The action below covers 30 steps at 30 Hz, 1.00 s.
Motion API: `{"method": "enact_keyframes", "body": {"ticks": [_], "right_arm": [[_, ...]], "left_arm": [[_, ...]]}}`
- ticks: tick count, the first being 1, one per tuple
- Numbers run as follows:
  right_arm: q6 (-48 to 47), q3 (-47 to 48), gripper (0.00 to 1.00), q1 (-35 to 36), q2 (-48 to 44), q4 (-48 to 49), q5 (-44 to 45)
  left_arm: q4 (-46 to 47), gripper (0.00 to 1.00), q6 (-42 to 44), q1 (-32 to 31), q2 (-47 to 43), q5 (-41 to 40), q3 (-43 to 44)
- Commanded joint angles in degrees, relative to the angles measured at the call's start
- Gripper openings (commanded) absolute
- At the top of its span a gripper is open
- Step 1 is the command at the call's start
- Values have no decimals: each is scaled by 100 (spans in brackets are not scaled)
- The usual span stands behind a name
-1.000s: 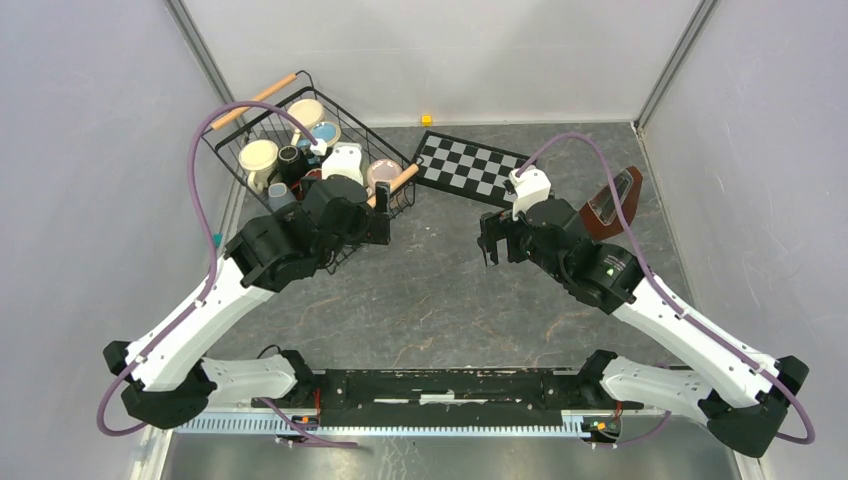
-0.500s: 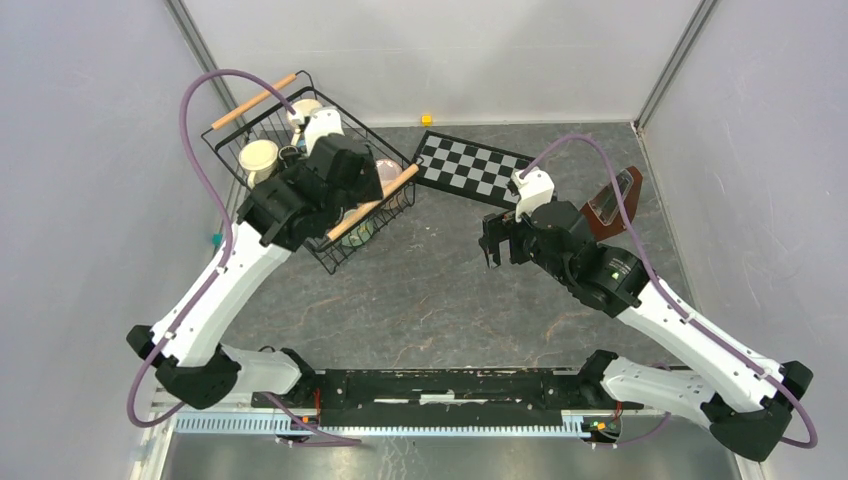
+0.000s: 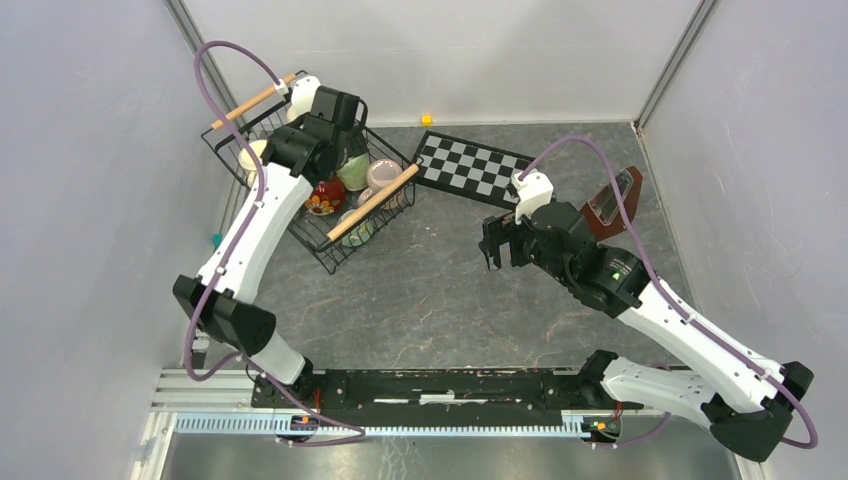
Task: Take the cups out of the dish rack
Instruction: Unload the cup from the dish rack.
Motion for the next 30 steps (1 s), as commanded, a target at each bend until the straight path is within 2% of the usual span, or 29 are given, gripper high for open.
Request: {"method": "enact_keyframes", "body": {"ticks": [1,9,13,30], "right_arm": [[56,66,98,10,-63,-103,-62],[124,-5,98,9,-82,-176,-33],[97,-164,98,4,-117,-93,-28],[-124,-435,98,3,25,254,-376]], "left_arm": [[403,100,-537,263,331,85,293],[459,100,-657,678,944,400,304],[630,100,-547,869,809,653,-277],[763,99,-1687,1207,191,1062,-1935]]}}
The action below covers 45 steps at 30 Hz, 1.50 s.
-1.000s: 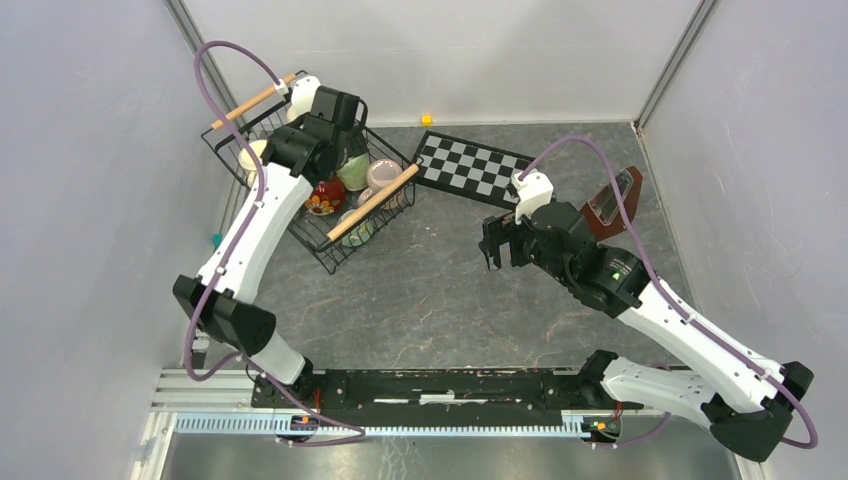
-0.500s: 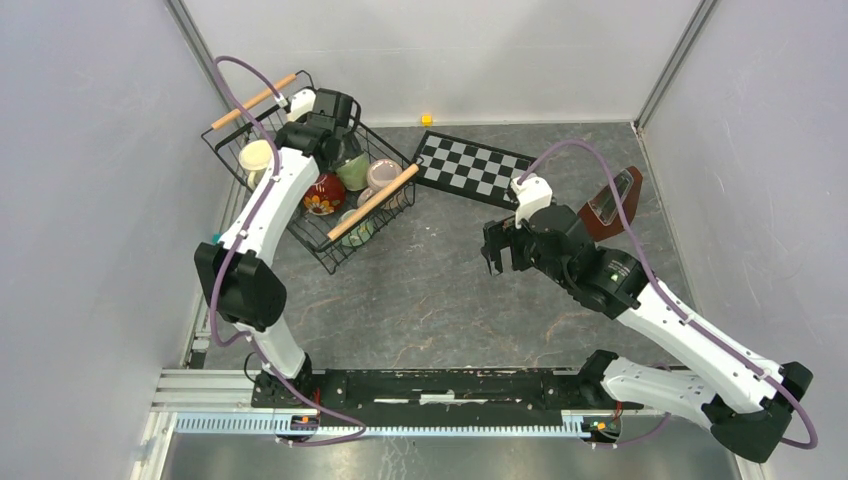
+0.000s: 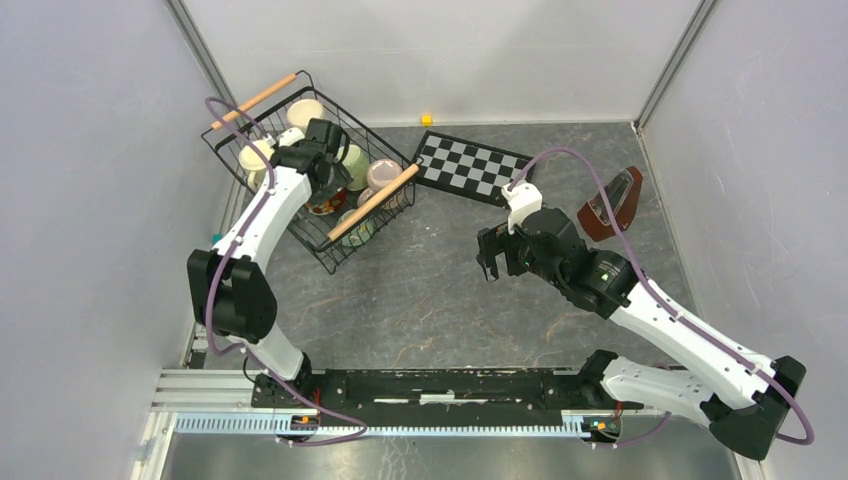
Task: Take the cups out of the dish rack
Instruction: Unload the cup from the dish rack.
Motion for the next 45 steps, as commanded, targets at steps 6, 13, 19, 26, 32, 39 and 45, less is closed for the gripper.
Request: {"method": "enact_keyframes", "body": {"ticks": [6,13,19,26,32,39,45], "right_arm": [[-129,-44,98,11,6,294,-212],[-172,-83,98,9,11,329,-336],[-183,-190,98,10,-111,329,-293],[-178,-255,98,6,-168,321,-275],[-171,-247,98,10,-151,252,-270],[-167,-229,98,8,-233,110,-127],[-171,-213,98,10,-231,18,-62]], "left_arm": [[-268,97,-2059,64,-407,-64,-480],[-608,92,-3352,64,-293,26,-502],[-745,90,-3894,64,-24,99,-387],[-526,88,-4222,8,218,495,-213],[-127,88,-4764,-72,455,918,-97],[102,88,-5304,-67,853,1183,256],[261,84,-5721,-68,1175,1498,402]]}}
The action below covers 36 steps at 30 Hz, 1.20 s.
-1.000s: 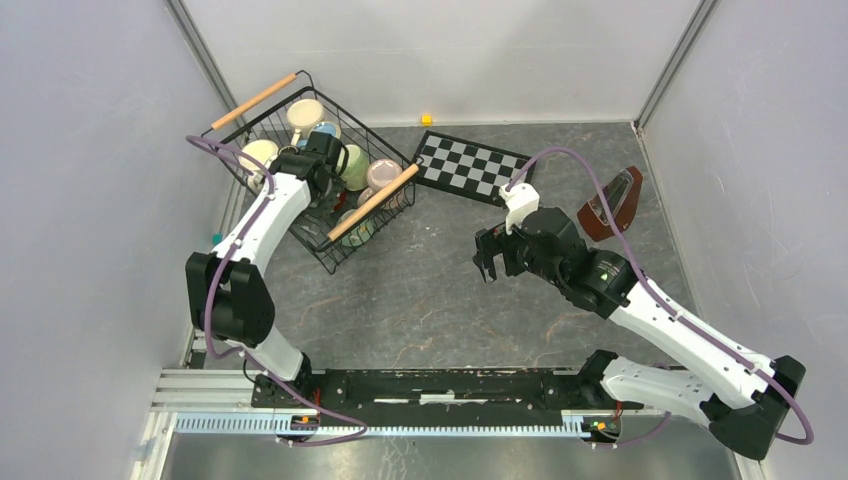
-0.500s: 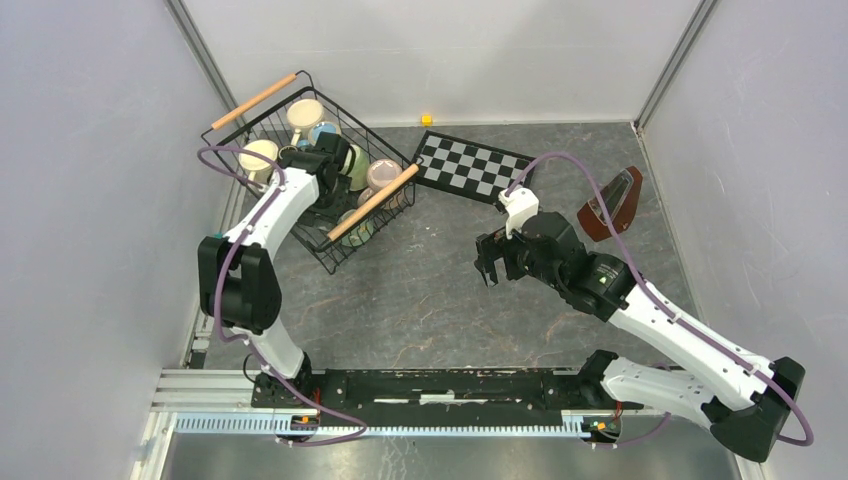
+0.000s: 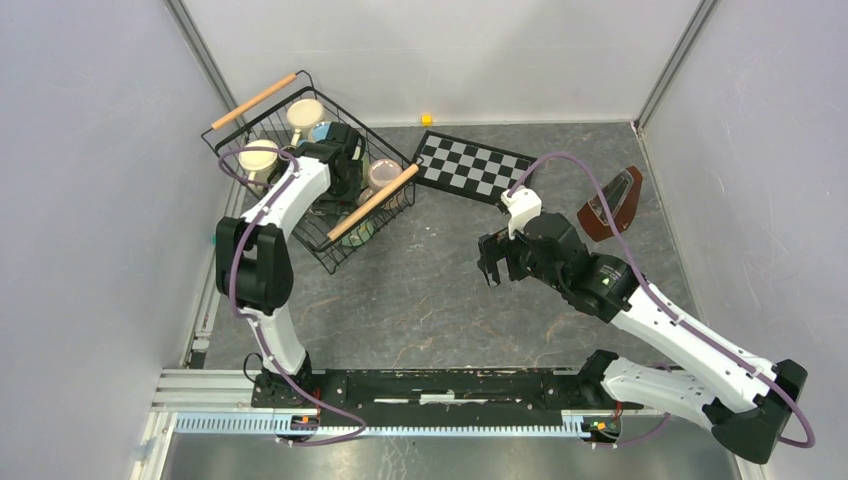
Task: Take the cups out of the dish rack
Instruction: Unload the cup from the dish rack.
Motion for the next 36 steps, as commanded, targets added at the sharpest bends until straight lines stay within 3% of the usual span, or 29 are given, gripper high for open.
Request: {"method": "enact_keyframes", "body": {"ticks": [1,13,23,28,36], "right_arm": [[-34,52,98,4,-71,-84,119],[-11,71,98,7,39,-141,125],[14,82,98,3,65,-204,128],[15,113,98,10,83,-218,116],[52,121,98,4,119,-216,76]], "left_arm": [[312,82,-697,-11,162,292,172],[645,77,-1239,-13,258,543,-64],[983,65,-1486,-15,357,727,-228],[1052,50,-1520,-13,342,776,-255],[1311,17,-1591,-4,213,910,-380]]}}
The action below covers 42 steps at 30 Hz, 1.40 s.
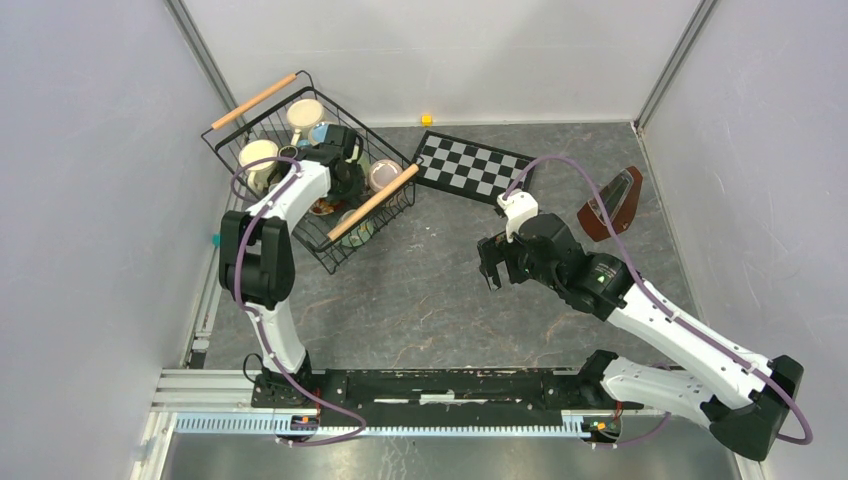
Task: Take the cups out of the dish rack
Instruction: Unload the cup from the dish rack.
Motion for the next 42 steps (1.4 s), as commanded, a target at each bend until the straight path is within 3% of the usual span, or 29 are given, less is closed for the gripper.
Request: {"method": "enact_keyframes", "body": {"ticks": [1,4,42], "right_arm": [[53,122,98,10,0,42,45],[78,131,98,9,11,22,43],[318,205,98,41,30,-43,159]], "left_arm": [[157,14,-140,-121,-96,308,-116],[215,3,-130,-103,-127,412,-119],[226,2,-404,266,-614,1158,456]]}}
